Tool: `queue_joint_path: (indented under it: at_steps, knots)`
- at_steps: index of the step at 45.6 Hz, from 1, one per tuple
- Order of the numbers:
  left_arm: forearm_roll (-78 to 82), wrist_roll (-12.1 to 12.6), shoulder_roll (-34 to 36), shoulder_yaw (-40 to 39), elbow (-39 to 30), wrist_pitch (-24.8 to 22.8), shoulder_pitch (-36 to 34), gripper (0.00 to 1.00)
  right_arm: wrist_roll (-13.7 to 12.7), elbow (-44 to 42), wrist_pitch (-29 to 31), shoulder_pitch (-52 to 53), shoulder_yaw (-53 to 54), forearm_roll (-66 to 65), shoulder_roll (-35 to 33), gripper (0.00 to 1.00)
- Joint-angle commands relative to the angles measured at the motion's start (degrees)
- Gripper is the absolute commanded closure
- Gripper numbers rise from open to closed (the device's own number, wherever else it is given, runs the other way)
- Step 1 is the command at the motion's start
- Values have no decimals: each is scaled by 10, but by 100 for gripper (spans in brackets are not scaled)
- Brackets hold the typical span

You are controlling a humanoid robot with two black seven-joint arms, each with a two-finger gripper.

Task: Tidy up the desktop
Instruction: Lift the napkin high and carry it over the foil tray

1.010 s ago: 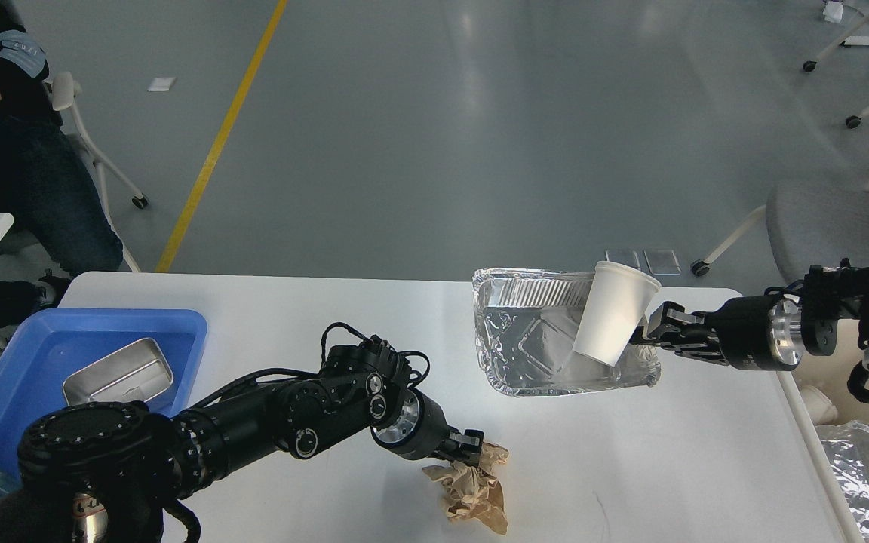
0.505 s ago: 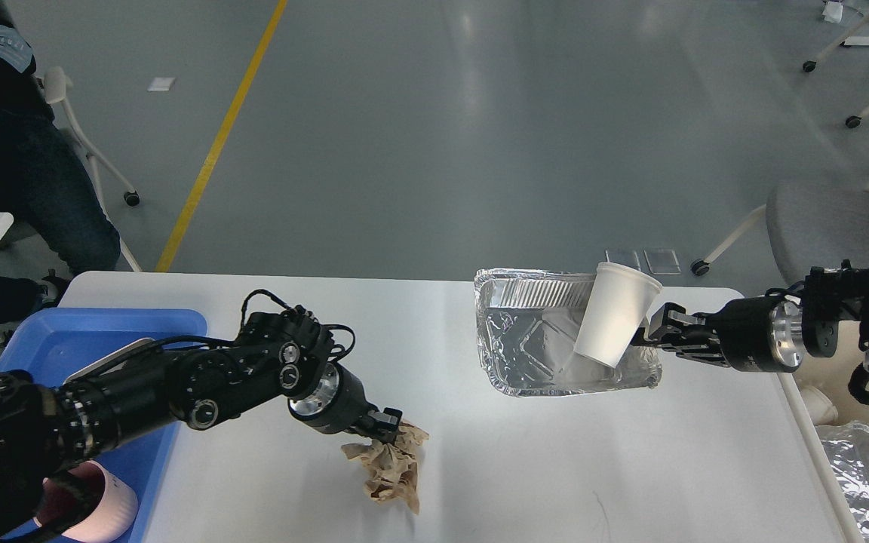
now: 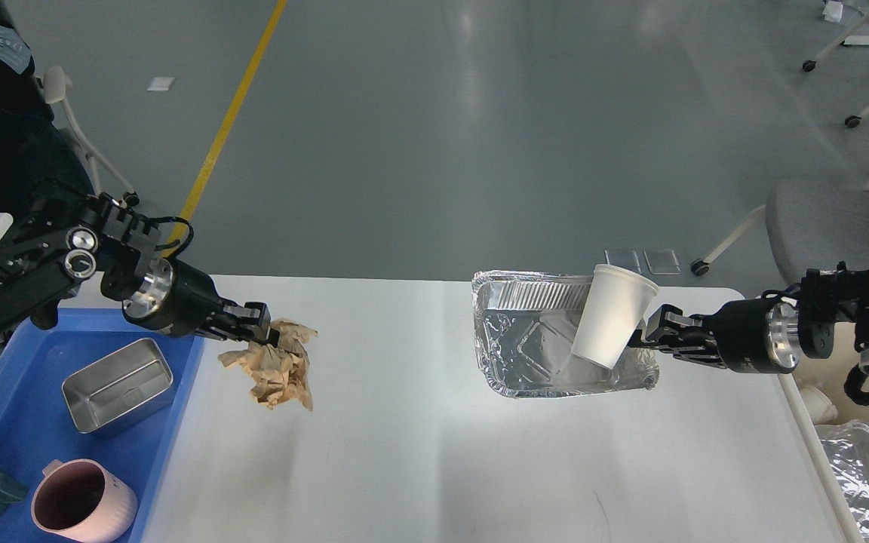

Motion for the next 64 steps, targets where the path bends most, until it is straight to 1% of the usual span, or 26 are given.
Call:
queue_joint_path:
  at_steps: [1,6,11,18,24,30,39,47,55,60,64]
  knots:
    - [-1,1,35,-52,0,-2,-28,100,0,0,0,0,0,0,-1,100]
    - [-4,0,65,-78,0,-2,-65,100,0,0,-1,0,0,0,0,100]
    - [-20,1,78,-102,6,-2,-111,100,-1,0,-2,0,0,0,1,100]
    - [-34,1,78,-101,39,-2,-197,100,-1,1,-3,0,0,0,-2,100]
    - [-33,2,63,-104,65,-2,-234,100,-1,3,-3,1,0,0,-5,100]
    - [-29,3,-7,-93,96,-2,-282,100,-1,4,-3,1,1,0,-5,100]
    - [-21,17,-152,-80,189,-2,-329,100,-1,4,-3,0,1,0,-6,100]
    - [-21,16,-267,-51,258,-2,-349,100,-1,4,-3,0,1,0,-6,100]
    - [-26,17,-347,-30,279,-2,-343,100,-1,4,-3,1,5,0,-6,100]
    - [-33,17,-384,0,279,23,-341,100,-1,4,-4,1,5,0,-6,100]
    - [-33,17,-406,13,279,38,-322,100,-1,4,-4,1,6,0,-6,100]
